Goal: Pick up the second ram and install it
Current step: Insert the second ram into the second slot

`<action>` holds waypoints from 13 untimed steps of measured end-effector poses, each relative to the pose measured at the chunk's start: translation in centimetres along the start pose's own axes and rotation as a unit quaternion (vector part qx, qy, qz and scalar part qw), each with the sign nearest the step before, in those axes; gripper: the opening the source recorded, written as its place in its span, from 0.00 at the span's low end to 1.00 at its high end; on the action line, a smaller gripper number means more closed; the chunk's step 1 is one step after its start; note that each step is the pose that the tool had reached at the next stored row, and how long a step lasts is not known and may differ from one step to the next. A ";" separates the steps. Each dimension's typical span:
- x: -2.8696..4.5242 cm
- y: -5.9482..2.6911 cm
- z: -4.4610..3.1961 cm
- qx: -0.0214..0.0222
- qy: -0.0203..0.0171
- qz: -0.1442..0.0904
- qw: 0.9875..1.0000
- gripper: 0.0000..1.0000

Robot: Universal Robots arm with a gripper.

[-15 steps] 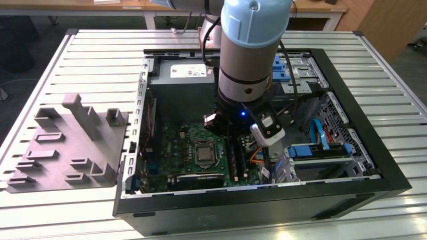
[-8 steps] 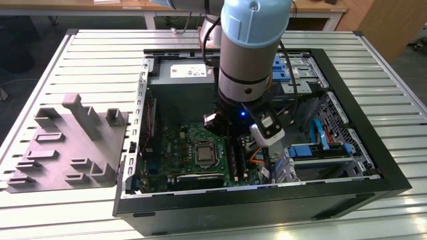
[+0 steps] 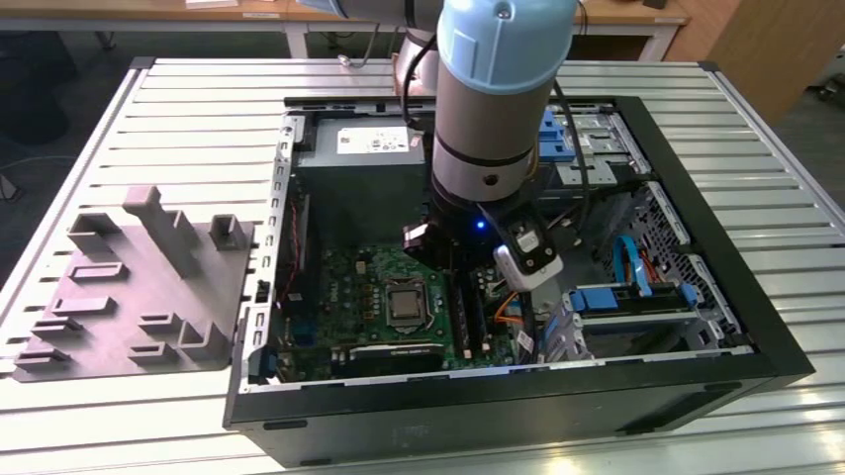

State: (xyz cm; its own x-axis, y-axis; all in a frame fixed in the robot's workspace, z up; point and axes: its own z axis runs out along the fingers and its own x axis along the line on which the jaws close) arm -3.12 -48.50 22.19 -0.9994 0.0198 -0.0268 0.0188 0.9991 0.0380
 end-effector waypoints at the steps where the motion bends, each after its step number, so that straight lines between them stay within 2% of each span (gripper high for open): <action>1: 0.00 0.00 0.00 0.000 0.000 0.000 1.000 0.12; 13: 0.00 -0.01 0.05 0.000 0.000 0.004 1.000 0.12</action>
State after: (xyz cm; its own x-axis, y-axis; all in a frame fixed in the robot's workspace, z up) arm -3.12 -48.51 22.14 -0.9993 0.0268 -0.0266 0.0258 0.9989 0.0392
